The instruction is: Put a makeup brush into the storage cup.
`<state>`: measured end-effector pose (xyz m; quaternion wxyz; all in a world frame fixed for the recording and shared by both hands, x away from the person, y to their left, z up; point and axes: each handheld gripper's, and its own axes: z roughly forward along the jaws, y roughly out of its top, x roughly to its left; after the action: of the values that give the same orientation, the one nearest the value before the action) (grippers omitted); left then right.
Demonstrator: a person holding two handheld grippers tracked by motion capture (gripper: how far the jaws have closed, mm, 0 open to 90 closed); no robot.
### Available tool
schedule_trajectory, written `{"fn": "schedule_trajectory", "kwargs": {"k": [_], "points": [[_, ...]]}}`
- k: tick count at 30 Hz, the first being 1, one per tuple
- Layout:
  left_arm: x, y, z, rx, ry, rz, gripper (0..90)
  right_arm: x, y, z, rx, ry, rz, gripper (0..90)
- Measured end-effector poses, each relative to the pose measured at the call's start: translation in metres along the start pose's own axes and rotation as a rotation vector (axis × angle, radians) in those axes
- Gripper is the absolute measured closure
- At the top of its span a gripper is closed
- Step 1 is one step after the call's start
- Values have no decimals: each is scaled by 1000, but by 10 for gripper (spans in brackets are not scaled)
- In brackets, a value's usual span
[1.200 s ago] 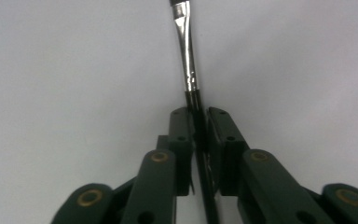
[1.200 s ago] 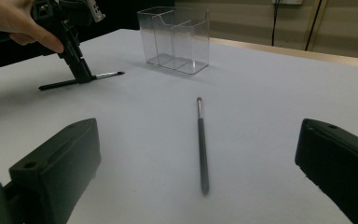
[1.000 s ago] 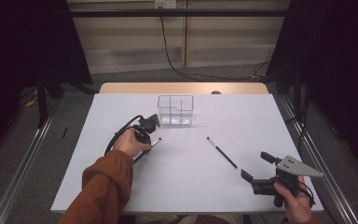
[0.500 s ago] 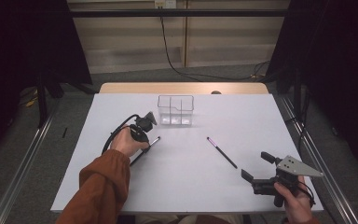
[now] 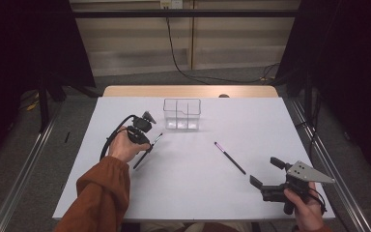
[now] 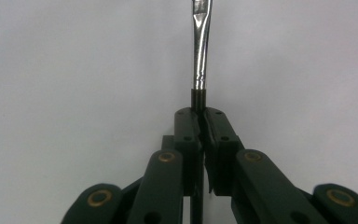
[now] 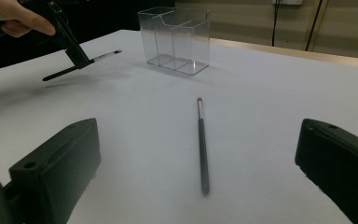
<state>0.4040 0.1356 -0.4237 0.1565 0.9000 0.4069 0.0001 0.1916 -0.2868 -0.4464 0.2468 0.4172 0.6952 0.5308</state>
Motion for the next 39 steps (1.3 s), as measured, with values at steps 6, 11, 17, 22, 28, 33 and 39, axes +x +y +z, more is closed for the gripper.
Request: {"fn": "schedule_trajectory", "kwargs": {"k": [6,11,17,22,28,33,39], "points": [[-3,-3,-6,-53,20,10,846,0,0,0,0,0,0,0],[-1,-8,-14,-127,0,-2,846,0,0,0,0,-1,0,0],[2,-15,-20,-207,0,2,846,0,0,0,-9,3,1,0],[4,-20,-25,-247,-10,4,846,0,0,0,-9,2,6,0],[2,-24,-27,-306,-29,3,845,0,0,0,-10,0,3,0],[3,-25,-32,-357,-25,5,845,0,1,-1,-11,2,1,0],[4,-30,-39,-446,-38,7,845,0,1,0,-13,1,0,0]]}}
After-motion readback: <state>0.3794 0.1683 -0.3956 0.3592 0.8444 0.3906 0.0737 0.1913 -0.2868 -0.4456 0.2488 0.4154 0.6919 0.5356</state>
